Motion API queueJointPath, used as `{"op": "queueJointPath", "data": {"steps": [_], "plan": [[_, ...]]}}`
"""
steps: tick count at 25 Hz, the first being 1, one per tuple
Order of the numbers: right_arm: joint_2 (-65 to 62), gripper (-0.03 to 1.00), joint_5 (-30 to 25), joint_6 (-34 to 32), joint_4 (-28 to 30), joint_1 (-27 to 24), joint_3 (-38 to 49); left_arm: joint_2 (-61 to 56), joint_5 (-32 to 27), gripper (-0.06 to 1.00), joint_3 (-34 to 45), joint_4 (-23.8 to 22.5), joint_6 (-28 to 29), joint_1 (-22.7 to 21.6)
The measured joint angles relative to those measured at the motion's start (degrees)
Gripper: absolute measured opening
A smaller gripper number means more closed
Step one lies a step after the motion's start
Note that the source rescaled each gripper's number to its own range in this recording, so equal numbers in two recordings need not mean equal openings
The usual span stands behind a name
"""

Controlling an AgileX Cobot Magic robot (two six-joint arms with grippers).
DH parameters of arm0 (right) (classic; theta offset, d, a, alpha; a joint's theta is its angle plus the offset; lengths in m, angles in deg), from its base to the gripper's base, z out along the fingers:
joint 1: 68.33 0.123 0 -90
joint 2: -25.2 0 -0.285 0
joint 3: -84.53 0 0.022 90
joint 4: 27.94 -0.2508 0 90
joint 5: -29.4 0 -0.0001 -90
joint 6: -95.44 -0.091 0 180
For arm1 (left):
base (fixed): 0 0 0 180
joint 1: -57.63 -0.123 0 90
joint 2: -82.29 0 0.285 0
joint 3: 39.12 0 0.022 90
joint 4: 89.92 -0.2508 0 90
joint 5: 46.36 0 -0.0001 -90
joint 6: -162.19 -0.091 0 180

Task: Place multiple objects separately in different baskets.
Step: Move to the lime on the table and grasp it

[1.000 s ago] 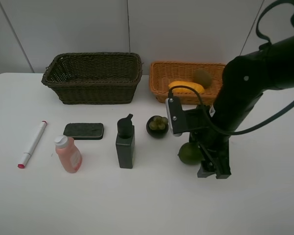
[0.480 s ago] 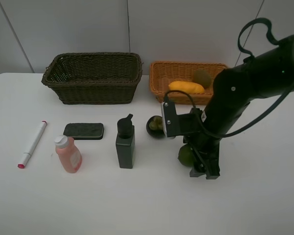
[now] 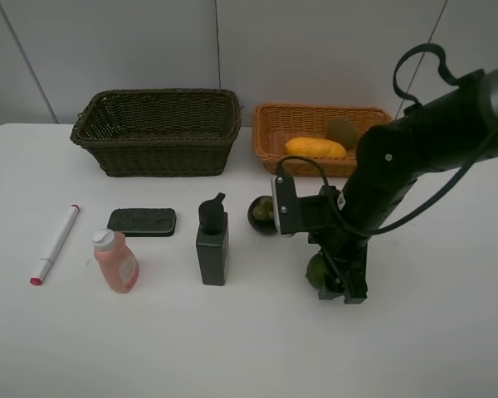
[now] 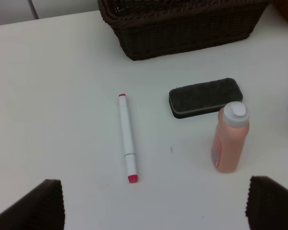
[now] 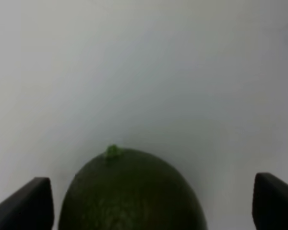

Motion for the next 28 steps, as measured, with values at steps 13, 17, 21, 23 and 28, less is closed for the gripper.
{"op": "queueJointPath", "data": {"steps": [13, 17, 21, 23, 28], "plan": [[0.0, 0.18, 0.42, 0.0, 1.1, -1.53, 0.0, 0.0, 0.0, 1.0, 0.0, 0.0, 0.0, 0.0], [0.0, 0.18, 0.66, 0.0, 1.1, -1.54, 0.0, 0.0, 0.0, 1.0, 0.0, 0.0, 0.0, 0.0], [0.0, 0.18, 0.79, 0.0, 1.1, -1.54, 0.0, 0.0, 0.0, 1.0, 0.0, 0.0, 0.0, 0.0], [0.0, 0.18, 0.79, 0.0, 1.1, -1.54, 0.0, 0.0, 0.0, 1.0, 0.0, 0.0, 0.0, 0.0], [0.0, 0.18, 0.79, 0.0, 1.1, -1.54, 0.0, 0.0, 0.0, 1.0, 0.0, 0.0, 0.0, 0.0]]}}
